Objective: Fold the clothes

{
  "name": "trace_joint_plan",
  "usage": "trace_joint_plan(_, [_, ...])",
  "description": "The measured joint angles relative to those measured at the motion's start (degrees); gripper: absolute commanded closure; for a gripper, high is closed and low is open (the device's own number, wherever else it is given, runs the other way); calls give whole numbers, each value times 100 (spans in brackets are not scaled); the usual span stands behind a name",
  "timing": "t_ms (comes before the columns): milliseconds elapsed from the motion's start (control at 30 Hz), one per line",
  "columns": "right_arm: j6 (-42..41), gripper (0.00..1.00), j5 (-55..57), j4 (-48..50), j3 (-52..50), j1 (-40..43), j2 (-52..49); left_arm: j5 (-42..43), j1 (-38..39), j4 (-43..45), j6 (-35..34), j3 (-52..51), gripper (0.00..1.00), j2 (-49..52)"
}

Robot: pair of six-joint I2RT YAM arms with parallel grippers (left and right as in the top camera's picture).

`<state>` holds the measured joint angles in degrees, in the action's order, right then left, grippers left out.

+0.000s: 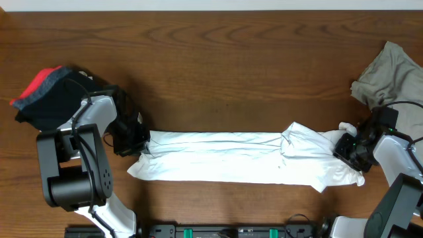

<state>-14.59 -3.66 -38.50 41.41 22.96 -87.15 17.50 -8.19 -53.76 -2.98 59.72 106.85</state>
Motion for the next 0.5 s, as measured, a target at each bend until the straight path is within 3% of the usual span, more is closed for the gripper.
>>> trace_joint_plan(333, [4, 60, -225, -160, 114, 11, 0, -127, 9, -452, -2, 267, 94, -192])
trace_joint_plan(500, [22, 57, -730, -767, 848, 11, 157, -662, 13, -496, -90, 306, 94, -885])
